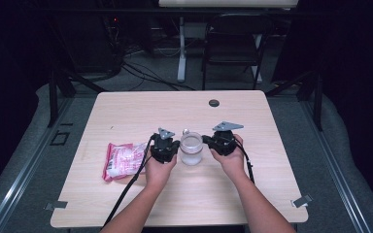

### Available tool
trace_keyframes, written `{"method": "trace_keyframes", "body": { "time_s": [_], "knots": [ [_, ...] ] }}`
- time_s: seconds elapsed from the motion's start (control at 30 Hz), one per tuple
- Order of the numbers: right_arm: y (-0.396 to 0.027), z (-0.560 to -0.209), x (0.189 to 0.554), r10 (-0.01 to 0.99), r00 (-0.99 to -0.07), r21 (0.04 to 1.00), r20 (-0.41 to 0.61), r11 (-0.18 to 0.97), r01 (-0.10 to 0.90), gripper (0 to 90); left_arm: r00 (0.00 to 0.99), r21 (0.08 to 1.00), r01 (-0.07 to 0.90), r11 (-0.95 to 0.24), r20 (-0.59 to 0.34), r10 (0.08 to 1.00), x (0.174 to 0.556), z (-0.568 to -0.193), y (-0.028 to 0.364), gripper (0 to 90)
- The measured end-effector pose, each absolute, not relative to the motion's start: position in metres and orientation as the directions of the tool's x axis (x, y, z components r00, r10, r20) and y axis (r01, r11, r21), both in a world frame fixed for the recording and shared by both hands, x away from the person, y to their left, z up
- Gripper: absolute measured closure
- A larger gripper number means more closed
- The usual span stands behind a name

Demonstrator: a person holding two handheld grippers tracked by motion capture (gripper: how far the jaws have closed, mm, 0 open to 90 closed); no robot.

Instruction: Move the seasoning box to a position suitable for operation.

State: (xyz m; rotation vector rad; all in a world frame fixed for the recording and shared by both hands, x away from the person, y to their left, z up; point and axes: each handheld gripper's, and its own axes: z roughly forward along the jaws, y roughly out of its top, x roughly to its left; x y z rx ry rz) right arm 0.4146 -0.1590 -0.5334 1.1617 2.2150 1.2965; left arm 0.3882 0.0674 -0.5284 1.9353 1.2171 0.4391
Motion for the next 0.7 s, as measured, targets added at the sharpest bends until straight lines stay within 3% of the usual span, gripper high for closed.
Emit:
{"method": "trace_keyframes", "body": {
  "time_s": [0.3, 0.7],
  "knots": [
    [-0.162, -0.532, 0.399, 0.788, -0.606, 0.831, 0.108, 0.263, 0.49, 90.0, 0.516, 0.773, 0.584, -0.249, -0.117, 0.848, 0.389, -0.529, 0.068, 90.0],
    [-0.178, -0.528, 0.359, 0.832, -0.551, 0.819, 0.065, 0.271, 0.505, 90.0, 0.658, 0.773, 0.532, -0.346, -0.121, 0.743, 0.376, -0.529, 0.053, 90.0]
  ]
}}
